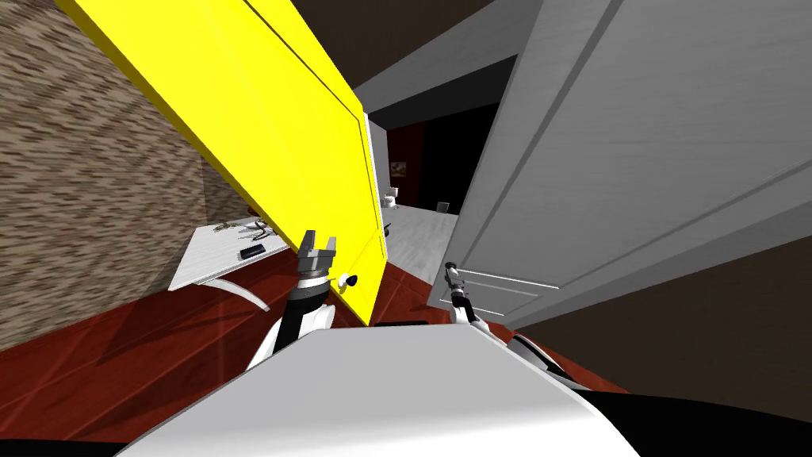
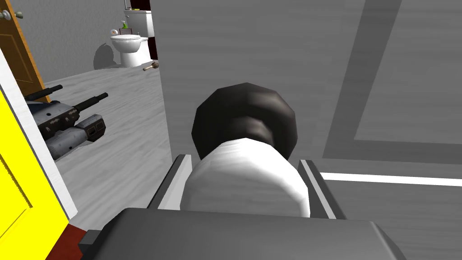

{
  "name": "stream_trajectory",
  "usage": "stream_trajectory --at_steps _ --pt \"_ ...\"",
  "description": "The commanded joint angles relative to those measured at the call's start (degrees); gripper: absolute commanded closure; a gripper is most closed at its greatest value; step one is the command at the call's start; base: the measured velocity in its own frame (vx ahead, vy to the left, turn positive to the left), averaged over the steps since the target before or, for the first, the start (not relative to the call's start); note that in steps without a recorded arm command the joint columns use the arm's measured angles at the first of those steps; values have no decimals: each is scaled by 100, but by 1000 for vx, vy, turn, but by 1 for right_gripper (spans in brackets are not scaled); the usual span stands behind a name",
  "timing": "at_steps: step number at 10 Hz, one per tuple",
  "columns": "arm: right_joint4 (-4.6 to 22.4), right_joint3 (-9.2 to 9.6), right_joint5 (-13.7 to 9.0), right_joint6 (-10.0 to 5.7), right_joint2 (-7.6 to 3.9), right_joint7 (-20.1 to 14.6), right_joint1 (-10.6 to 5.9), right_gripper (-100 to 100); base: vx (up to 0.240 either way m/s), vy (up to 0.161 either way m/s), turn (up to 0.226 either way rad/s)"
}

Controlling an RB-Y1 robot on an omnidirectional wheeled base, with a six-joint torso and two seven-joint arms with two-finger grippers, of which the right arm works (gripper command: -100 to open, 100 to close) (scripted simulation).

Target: Pull the door open

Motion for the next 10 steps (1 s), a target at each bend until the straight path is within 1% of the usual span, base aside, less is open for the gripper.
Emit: stream_trajectory --at_steps 1,5,8,9,10 --pt "21 125 41 -49 -42 -162 41 100 -177 60 95" --pt "-12 389 106 -200 -388 -599 189 100 -195 -2 119" --pt "-40 591 154 -314 -648 -920 298 100 -170 -35 108" --pt "-25 538 133 -270 -606 -845 284 100 -73 -12 18" --pt "-65 683 191 -343 -697 -973 346 100 -153 -38 85"
